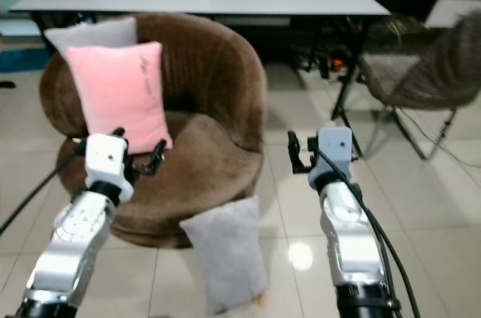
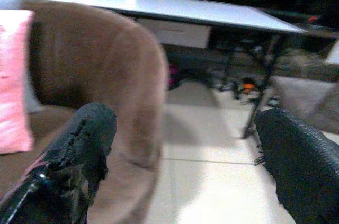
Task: Move the pillow to the sofa from floor
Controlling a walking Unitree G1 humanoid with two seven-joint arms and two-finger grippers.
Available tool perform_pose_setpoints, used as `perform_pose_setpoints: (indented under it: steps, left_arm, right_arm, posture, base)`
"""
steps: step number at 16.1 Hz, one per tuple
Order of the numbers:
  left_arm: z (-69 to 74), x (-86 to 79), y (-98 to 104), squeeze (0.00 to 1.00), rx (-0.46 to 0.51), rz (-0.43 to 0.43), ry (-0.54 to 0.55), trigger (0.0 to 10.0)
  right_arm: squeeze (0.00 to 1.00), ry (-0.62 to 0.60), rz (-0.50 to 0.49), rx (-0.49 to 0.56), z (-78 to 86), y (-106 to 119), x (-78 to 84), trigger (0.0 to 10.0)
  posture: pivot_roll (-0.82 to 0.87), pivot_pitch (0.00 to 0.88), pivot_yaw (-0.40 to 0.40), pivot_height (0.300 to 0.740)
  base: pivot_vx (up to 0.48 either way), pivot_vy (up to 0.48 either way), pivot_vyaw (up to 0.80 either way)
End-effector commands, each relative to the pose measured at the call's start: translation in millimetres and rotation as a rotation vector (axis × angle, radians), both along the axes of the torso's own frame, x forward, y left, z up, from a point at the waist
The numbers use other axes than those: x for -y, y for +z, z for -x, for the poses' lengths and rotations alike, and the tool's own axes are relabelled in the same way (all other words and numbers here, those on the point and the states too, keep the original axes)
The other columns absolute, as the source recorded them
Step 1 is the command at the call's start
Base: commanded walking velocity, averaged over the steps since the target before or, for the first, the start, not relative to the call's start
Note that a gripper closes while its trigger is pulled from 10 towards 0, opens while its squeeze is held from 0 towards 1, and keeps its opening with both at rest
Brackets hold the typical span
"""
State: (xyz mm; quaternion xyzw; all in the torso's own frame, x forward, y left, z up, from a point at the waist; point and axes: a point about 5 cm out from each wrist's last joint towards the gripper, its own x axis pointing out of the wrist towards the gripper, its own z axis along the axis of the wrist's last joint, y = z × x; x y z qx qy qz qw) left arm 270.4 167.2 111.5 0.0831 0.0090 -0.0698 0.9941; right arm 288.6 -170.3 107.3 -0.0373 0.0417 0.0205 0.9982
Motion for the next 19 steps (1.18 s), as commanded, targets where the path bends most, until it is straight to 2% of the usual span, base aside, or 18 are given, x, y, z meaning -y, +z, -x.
perform_pose_setpoints:
  steps: [1,7,9,12,19]
  left_arm:
    - [-1.3,0.3,3.5,0.27,0.016,-0.006,-0.003,10.0]
    - [-1.1,0.7,2.8,0.27,0.016,-0.011,-0.005,10.0]
    - [-1.1,0.5,2.7,0.25,0.018,0.019,0.007,10.0]
    - [-2.0,0.6,4.1,0.27,0.033,-0.009,0.007,10.0]
    - [-2.3,0.2,2.7,0.27,0.027,-0.027,0.011,10.0]
  right_arm:
    - [0.0,0.017,0.017,0.023,-2.1,5.4,-2.3,10.0]
    - [0.0,0.02,0.026,0.026,-1.9,4.5,-1.7,10.0]
    - [0.0,0.025,0.032,0.028,-2.3,4.3,-2.5,10.0]
    - [0.0,0.057,0.078,0.046,-3.9,6.8,-5.7,10.0]
    - [0.0,0.073,0.081,0.049,-5.9,6.3,-8.5,10.0]
  posture:
    - [0.03,0.0,-0.011,0.74]
    - [0.03,0.0,-0.011,0.74]
    - [0.03,0.0,-0.012,0.74]
    - [0.03,0.0,-0.014,0.74]
    - [0.03,0.0,-0.018,0.74]
  base:
    - [0.345,0.0,0.0]
    - [0.346,0.0,0.0]
    - [0.0,0.0,0.0]
    - [0.0,0.0,0.0]
    - [0.0,-0.4,0.8]
